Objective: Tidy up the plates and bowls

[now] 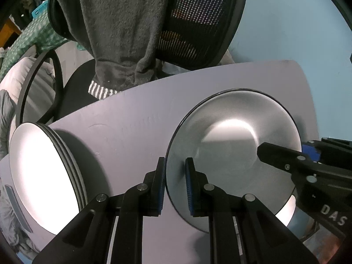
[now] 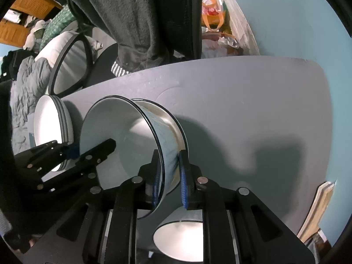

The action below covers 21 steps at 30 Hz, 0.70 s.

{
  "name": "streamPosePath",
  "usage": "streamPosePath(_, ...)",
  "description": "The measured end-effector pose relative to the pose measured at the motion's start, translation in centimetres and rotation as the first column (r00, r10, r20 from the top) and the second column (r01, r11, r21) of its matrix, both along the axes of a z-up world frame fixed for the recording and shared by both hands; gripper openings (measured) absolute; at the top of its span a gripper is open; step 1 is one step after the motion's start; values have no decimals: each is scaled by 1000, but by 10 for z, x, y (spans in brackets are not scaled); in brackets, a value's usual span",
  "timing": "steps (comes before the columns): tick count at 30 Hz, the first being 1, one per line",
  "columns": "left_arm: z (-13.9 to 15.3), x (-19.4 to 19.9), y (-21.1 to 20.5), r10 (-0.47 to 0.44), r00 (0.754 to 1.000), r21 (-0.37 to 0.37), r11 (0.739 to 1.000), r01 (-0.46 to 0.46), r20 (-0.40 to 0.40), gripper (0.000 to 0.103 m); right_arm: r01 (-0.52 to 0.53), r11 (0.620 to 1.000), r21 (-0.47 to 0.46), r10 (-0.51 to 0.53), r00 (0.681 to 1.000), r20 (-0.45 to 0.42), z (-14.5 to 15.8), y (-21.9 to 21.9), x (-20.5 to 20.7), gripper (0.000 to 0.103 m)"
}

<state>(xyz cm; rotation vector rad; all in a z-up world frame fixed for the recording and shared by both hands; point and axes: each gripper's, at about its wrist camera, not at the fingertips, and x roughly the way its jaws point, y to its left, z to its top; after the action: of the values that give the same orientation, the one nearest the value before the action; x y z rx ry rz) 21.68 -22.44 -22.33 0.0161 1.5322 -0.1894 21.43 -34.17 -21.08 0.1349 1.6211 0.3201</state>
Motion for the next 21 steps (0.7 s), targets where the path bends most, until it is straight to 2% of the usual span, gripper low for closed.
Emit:
streamPosePath(3, 3, 0, 1, 1, 1000, -3, 1000, -1, 9, 15, 6, 1000, -24, -6, 1000, 18, 6, -1, -1, 25)
streamPosePath(9, 12, -1, 5, 9, 1000, -15, 1000, -8, 23, 16, 2, 999, -43, 0, 999, 39, 11, -2, -4, 27)
streamPosePath(15, 34, -13, 9, 16, 997, -44, 999, -13, 74, 35, 17, 998, -60, -12, 997, 77, 22, -8, -12, 29)
streamPosePath(19, 49, -24, 9, -5, 994, -60, 998, 11, 105, 42, 27, 997, -79, -18, 992, 122, 36, -12, -20, 40)
streamPosePath(21, 56, -30, 10, -5, 993, -66, 998, 13, 118, 49, 30, 996, -85, -17, 989, 149, 43, -13, -23, 46)
